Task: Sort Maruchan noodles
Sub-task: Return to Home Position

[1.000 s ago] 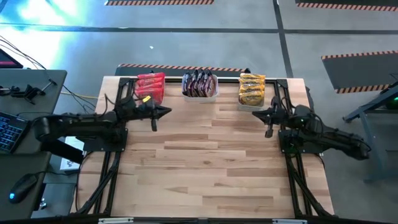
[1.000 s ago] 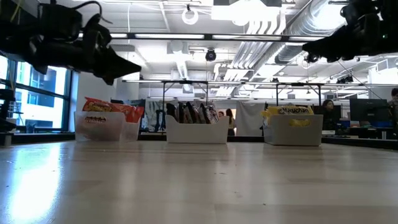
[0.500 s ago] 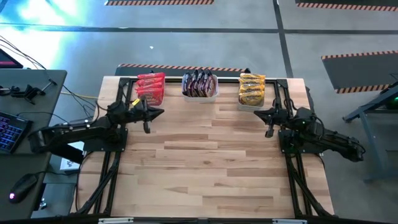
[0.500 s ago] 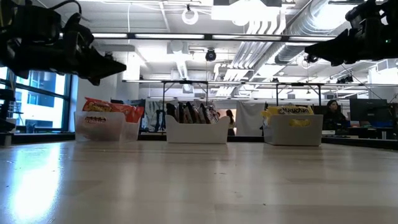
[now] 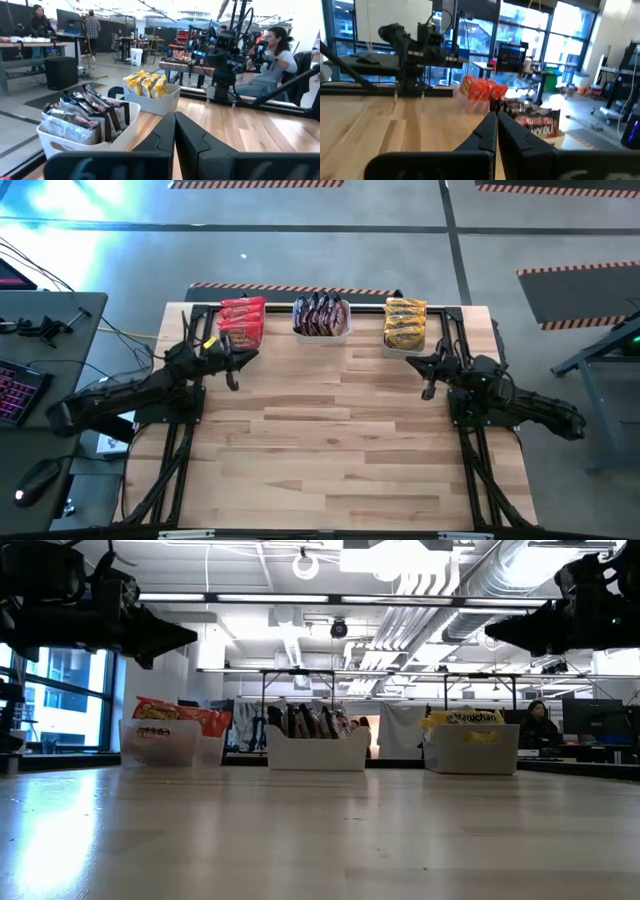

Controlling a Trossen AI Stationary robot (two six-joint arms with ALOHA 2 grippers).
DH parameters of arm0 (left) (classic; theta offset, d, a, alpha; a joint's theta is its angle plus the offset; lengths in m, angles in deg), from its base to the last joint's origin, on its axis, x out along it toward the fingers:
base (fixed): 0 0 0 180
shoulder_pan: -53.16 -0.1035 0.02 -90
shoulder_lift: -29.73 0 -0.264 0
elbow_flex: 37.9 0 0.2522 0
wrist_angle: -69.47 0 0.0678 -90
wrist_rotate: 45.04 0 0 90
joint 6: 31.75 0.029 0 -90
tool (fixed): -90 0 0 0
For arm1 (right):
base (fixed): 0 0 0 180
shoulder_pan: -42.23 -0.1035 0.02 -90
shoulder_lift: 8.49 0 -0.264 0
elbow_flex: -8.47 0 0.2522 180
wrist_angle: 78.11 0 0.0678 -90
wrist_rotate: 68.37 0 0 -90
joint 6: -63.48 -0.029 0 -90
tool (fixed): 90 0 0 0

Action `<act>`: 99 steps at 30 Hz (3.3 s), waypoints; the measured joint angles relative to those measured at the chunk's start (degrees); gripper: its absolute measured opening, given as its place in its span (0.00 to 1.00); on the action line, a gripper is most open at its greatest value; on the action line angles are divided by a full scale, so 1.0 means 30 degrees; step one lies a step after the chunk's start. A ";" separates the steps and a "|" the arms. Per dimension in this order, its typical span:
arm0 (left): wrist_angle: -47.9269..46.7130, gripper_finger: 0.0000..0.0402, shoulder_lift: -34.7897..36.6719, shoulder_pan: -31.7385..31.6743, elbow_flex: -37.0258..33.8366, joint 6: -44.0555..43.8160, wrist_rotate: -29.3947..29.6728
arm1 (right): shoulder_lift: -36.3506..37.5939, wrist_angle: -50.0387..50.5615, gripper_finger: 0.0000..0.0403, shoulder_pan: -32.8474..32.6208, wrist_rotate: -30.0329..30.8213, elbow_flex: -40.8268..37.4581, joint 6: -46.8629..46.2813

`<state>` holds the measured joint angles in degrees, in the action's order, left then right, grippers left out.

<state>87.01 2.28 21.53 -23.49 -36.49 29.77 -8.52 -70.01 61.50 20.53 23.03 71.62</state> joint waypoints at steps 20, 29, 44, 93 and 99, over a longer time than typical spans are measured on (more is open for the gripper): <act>-0.8037 0.00 0.9079 -0.1873 0.0017 -0.0265 -0.0058 | 0.0000 0.1404 0.00 0.0874 -0.0590 0.1198 0.0884; -0.8481 0.00 0.9083 -0.2093 0.0015 -0.0614 0.0625 | -0.0007 -0.0575 0.00 0.2031 0.0279 -0.0062 0.0806; -0.9553 0.00 0.8137 -0.2079 0.0015 -0.0180 0.1212 | -0.0232 0.1233 0.00 0.3453 0.2352 -0.0080 -0.3934; -0.9500 0.00 0.8033 -0.2079 0.0015 -0.0865 0.1278 | -0.0270 0.1248 0.00 0.3446 0.2237 -0.0102 -0.4070; -0.9498 0.00 0.8033 -0.2079 0.0015 -0.0865 0.1278 | -0.0270 0.1248 0.00 0.3446 0.2237 -0.0102 -0.4070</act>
<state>58.52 26.38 15.30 -23.45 -39.09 33.60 -9.33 -66.26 71.83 27.24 22.73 59.41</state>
